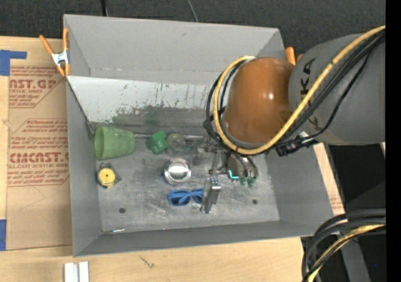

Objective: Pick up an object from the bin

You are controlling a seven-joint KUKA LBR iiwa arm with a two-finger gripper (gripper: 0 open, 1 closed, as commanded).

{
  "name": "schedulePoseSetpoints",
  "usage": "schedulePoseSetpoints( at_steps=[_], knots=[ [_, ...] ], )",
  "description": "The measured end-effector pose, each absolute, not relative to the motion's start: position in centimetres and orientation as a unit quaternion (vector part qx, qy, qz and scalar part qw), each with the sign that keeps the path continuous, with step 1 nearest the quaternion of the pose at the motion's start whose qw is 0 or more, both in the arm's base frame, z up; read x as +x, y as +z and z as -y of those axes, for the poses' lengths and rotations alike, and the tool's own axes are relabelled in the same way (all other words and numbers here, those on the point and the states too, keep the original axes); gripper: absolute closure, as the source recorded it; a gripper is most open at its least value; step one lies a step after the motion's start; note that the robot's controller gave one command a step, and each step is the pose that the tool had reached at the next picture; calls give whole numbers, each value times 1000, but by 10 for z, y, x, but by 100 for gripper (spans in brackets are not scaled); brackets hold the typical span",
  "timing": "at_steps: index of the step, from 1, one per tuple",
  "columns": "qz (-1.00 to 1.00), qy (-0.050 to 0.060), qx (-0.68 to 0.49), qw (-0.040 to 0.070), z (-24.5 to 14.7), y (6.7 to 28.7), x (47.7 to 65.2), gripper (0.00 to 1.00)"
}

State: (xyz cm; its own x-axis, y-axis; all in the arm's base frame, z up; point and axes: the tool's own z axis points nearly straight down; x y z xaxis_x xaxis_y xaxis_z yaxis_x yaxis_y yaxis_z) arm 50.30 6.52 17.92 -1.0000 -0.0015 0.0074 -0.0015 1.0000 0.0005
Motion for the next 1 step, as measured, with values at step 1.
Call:
schedulePoseSetpoints(
  at_steps=[1],
  knots=[
    [994,-2,109,-8,-79,78,521,0]
  ],
)
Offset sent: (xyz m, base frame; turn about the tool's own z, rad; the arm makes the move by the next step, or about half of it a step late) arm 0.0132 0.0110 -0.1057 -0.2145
